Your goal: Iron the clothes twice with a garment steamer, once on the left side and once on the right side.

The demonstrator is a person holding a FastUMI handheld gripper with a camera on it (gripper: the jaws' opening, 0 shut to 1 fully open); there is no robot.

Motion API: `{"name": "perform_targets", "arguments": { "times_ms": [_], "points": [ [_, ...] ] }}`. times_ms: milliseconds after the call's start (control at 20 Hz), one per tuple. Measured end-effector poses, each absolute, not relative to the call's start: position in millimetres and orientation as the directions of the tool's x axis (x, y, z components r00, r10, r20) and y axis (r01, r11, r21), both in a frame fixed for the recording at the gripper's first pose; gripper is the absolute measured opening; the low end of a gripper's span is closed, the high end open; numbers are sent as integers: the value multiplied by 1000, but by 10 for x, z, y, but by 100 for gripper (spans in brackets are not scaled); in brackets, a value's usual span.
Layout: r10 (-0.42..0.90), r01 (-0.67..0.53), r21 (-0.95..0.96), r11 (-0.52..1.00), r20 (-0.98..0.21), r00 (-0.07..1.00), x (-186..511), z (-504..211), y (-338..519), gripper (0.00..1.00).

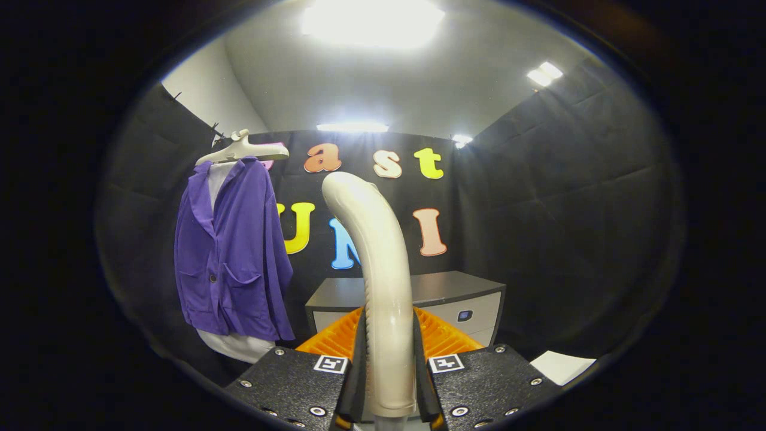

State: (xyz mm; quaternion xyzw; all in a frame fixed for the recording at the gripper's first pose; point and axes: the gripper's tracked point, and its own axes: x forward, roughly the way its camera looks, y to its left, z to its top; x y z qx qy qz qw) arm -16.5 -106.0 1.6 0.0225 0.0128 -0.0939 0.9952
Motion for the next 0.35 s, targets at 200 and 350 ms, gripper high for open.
{"name": "perform_targets", "arguments": {
  "times_ms": [200, 350],
  "points": [
    [-170, 171, 37, 985, -32, 985, -172, 15, -973, 35],
    [-160, 161, 32, 986, -29, 987, -189, 22, -916, 35]
  ]
}}
